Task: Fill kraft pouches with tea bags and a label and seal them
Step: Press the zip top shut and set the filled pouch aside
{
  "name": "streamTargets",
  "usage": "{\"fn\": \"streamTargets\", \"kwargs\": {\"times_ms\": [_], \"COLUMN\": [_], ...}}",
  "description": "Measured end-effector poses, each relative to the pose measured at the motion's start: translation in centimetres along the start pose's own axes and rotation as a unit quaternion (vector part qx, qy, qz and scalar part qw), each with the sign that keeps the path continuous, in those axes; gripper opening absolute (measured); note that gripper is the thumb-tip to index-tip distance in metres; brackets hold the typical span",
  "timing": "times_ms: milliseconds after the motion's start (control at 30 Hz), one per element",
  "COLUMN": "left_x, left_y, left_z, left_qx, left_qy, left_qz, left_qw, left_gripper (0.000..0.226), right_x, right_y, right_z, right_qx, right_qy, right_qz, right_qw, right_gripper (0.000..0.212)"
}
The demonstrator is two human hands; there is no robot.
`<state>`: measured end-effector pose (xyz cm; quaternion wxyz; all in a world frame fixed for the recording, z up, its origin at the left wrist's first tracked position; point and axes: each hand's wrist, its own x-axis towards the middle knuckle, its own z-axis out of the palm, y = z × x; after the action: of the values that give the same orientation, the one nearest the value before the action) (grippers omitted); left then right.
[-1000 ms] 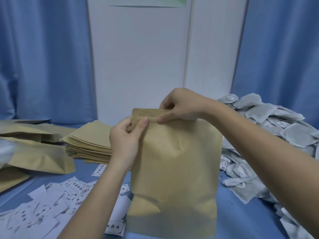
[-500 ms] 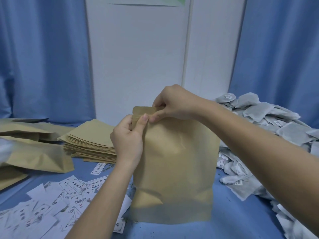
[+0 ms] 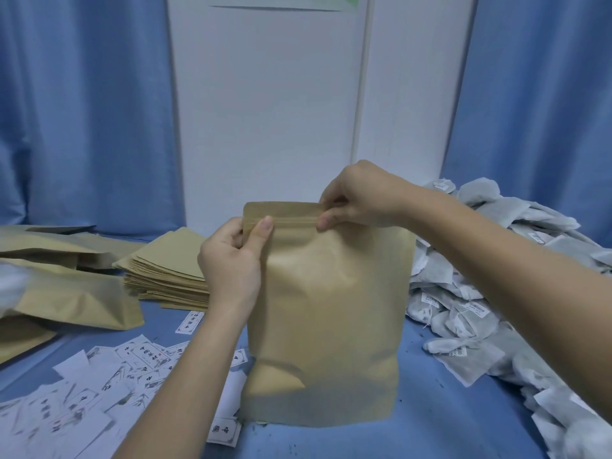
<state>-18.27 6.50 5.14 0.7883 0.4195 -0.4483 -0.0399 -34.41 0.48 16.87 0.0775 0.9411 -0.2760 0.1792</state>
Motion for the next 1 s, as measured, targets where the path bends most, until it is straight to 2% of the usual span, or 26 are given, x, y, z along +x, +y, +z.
{"fn": "streamTargets", "kwargs": {"times_ms": [133,267,467,767,867,1000], "left_x": [0.3,0.3,0.4,0.8,0.7,0.4], "left_y": [-0.3,-0.4,-0.8,-1.2,-1.4,-1.7], "left_z": [-0.6,-0.6,-1.0,-1.1,-0.7,-0.4], "left_qx": [-0.031,-0.04,-0.059,-0.087,-0.087,-0.061], "left_qy": [0.015,0.015,0.031,0.029,0.021,0.024], "left_qz": [-0.011,-0.019,-0.056,-0.075,-0.071,-0.041], "left_qw": [0.999,0.999,0.996,0.993,0.993,0.997], "left_gripper": [0.044,0.042,0.023,0.02,0.021,0.034], "right_x": [-0.7,-1.2,-2.3,-4.0,-4.2,-4.2], "right_y": [0.9,2.1,3.7,5.9,6.3,6.5], "right_z": [0.1,0.1,0.5,0.7,1.1,1.0], "right_qx": [0.014,-0.021,-0.014,-0.013,-0.024,-0.055], "right_qy": [0.017,0.001,0.012,0.052,0.075,0.08], "right_qz": [-0.016,-0.001,0.008,0.033,0.034,0.029], "right_qw": [1.0,1.0,1.0,0.998,0.996,0.995], "right_gripper": [0.038,0.039,0.042,0.056,0.056,0.056]}}
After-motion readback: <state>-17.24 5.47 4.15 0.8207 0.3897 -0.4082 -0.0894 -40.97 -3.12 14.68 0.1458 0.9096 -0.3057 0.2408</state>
